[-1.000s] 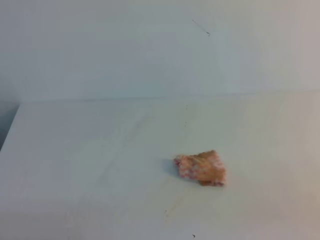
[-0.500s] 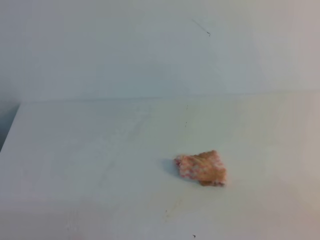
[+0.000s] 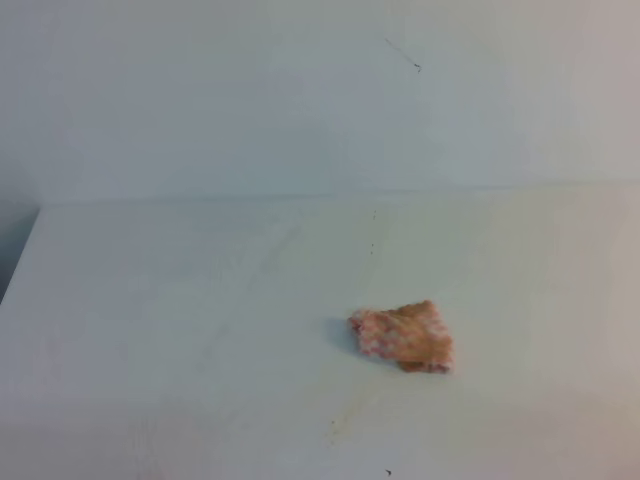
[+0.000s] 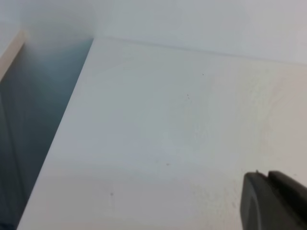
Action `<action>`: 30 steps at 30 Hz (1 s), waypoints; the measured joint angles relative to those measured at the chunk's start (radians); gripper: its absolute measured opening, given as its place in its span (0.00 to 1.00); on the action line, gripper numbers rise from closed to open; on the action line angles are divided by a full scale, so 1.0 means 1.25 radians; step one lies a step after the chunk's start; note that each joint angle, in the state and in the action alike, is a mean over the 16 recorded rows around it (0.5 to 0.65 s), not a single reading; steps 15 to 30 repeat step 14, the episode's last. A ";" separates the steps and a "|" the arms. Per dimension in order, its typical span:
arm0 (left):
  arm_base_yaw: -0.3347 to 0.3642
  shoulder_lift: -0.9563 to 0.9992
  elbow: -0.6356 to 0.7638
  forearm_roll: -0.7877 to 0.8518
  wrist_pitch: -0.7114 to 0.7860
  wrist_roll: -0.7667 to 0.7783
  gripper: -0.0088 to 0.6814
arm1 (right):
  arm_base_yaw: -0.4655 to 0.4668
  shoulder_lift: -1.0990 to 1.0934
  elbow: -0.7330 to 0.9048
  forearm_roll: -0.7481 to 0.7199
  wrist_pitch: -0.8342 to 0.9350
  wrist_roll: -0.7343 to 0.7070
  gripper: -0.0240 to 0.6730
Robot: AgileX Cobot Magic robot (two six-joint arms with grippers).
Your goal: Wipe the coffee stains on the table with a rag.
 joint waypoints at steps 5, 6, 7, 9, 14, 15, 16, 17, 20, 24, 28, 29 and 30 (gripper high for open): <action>0.000 0.000 0.000 0.000 0.000 0.000 0.01 | -0.007 0.000 0.026 0.005 -0.031 0.000 0.03; 0.000 0.000 0.000 0.000 0.000 0.000 0.01 | -0.009 0.000 0.028 0.006 -0.035 0.000 0.03; 0.000 0.000 0.000 0.000 0.000 0.000 0.01 | -0.012 0.000 0.029 0.007 -0.039 0.000 0.03; 0.000 0.000 0.000 0.000 0.000 0.000 0.01 | -0.014 0.000 0.028 0.008 -0.045 0.000 0.03; 0.000 0.000 0.000 0.000 0.000 0.000 0.01 | -0.022 0.000 0.028 0.012 -0.046 0.000 0.03; 0.000 0.000 0.000 0.000 0.000 0.000 0.01 | -0.022 0.000 0.028 0.012 -0.046 0.000 0.03; 0.000 0.000 0.000 0.000 0.000 0.000 0.01 | -0.022 0.000 0.028 0.012 -0.046 0.000 0.03; 0.000 0.000 0.000 0.000 0.000 0.000 0.01 | -0.022 0.000 0.028 0.012 -0.046 0.000 0.03; 0.000 0.000 0.000 0.000 0.000 0.000 0.01 | -0.022 0.000 0.028 0.012 -0.046 0.000 0.03; 0.000 0.000 0.000 0.000 0.000 0.000 0.01 | -0.022 0.000 0.028 0.012 -0.046 0.000 0.03; 0.000 0.000 0.000 0.000 0.000 0.000 0.01 | -0.022 0.000 0.028 0.012 -0.046 0.000 0.03; 0.000 0.000 0.000 0.000 0.000 0.000 0.01 | -0.022 0.000 0.028 0.012 -0.046 0.000 0.03; 0.000 0.000 0.000 0.000 0.000 0.000 0.01 | -0.022 0.000 0.028 0.012 -0.046 0.000 0.03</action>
